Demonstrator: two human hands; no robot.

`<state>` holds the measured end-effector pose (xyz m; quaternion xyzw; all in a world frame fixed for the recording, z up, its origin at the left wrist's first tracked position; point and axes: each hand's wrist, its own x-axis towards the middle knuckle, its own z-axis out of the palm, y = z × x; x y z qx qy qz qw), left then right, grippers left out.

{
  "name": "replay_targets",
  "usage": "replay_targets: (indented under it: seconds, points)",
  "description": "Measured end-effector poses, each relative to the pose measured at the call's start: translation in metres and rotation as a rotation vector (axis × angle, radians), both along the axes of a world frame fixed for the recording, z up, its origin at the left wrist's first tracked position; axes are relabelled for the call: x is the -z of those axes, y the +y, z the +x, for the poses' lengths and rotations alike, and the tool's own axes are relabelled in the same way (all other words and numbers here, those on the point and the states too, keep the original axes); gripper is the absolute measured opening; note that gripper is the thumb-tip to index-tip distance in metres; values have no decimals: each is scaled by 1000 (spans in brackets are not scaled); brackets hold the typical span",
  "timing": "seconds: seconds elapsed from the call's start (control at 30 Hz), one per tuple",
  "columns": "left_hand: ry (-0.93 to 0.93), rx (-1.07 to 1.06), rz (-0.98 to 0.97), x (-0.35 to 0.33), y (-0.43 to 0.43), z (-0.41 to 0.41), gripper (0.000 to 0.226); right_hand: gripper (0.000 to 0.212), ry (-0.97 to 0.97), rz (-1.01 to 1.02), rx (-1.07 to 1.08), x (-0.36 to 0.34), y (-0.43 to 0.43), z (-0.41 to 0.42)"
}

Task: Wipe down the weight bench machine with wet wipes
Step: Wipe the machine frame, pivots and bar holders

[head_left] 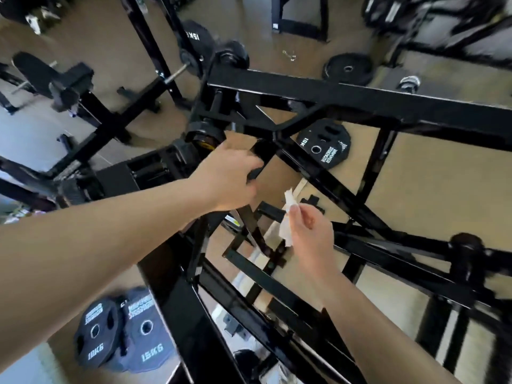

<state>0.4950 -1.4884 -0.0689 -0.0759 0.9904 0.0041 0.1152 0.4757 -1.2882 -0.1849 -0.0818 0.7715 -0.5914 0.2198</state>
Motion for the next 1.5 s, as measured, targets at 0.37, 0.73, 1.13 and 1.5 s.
replay_targets:
  seconds: [0.37, 0.73, 1.13, 1.5]
  points:
    - [239, 18, 35, 12, -17, -65, 32, 40, 100, 87, 239, -6, -55, -86]
    - [-348, -25, 66, 22, -22, -40, 64, 27, -77, 2, 213, 16, -59, -101]
    - [15, -36, -64, -15, -33, 16, 47, 50, 425, 121, -350, 42, -127, -54]
    - [-176, -71, 26, -3, -30, -9, 39, 34, 499, 225, -254, 44, -117, -84]
